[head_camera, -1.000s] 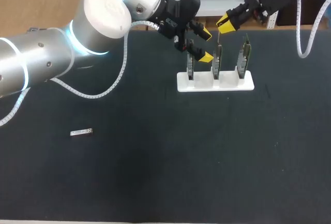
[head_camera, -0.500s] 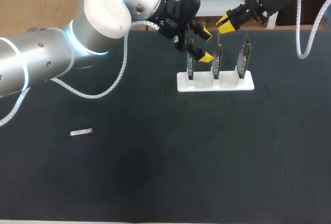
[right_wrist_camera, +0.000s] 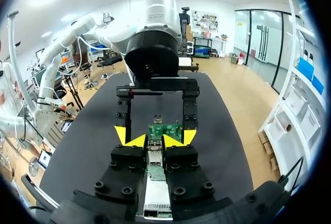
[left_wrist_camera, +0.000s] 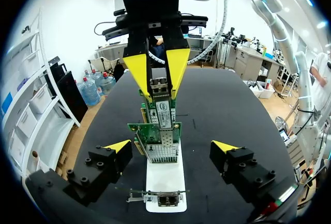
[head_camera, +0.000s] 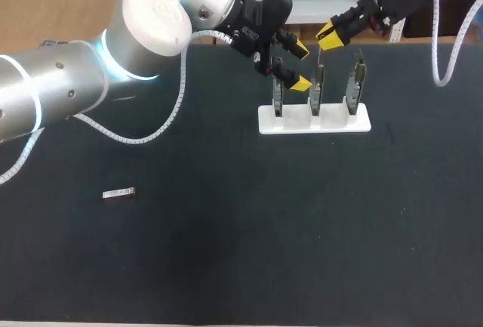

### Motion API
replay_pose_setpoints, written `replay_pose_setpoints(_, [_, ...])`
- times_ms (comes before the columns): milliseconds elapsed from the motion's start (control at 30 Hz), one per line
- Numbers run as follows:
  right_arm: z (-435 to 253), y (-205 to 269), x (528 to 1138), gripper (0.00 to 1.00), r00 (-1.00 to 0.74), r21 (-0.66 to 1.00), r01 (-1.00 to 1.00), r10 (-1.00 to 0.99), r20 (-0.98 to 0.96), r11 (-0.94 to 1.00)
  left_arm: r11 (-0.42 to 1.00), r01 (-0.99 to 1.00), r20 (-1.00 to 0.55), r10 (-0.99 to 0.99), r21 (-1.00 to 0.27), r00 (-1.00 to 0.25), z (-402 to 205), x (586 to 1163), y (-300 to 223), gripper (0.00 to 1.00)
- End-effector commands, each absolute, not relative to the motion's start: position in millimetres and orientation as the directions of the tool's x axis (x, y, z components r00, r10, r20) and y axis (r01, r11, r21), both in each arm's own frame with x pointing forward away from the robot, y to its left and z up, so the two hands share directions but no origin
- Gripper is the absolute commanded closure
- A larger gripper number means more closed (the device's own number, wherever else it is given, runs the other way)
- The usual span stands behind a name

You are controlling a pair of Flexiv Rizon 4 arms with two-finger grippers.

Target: Pick up the optical module with the left hand, and insert it into the network port with the right hand.

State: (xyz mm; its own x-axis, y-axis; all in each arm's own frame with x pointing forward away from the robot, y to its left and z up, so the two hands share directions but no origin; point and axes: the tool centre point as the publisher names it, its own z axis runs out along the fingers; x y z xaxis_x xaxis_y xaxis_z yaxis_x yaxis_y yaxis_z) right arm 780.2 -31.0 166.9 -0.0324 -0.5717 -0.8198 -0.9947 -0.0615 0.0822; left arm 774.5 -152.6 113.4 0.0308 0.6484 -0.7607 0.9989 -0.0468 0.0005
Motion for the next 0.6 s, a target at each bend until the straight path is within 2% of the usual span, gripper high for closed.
replay_pose_setpoints(33, [164.3, -31.4, 781.4, 1.00, -0.036, 0.087, -0.994, -0.570, -0.821, -0.062, -0.051, 0.999, -0.758, 0.652, -0.003, 0.031, 113.6, 777.5, -153.8, 0.00])
replay_pose_setpoints(500, [159.0, -31.6, 782.3, 1.00, -0.049, 0.103, -0.993, -0.575, -0.817, -0.061, -0.051, 0.999, -0.758, 0.652, -0.003, 0.031, 113.6, 777.5, -153.8, 0.00])
replay_pose_setpoints(533, [159.1, -31.6, 782.3, 0.74, -0.051, 0.105, -0.993, -0.577, -0.815, -0.061, -0.051, 0.999, -0.758, 0.652, -0.003, 0.031, 113.6, 777.5, -153.8, 0.00])
replay_pose_setpoints(567, [159.3, -31.5, 782.3, 0.24, -0.055, 0.110, -0.992, -0.580, -0.813, -0.060, -0.051, 0.999, -0.758, 0.652, -0.003, 0.031, 113.6, 777.5, -153.8, 0.00])
replay_pose_setpoints(600, [159.5, -31.1, 782.3, 0.00, -0.057, 0.118, -0.991, -0.581, -0.812, -0.067, -0.051, 0.999, -0.758, 0.652, -0.003, 0.031, 113.6, 777.5, -153.8, 0.00])
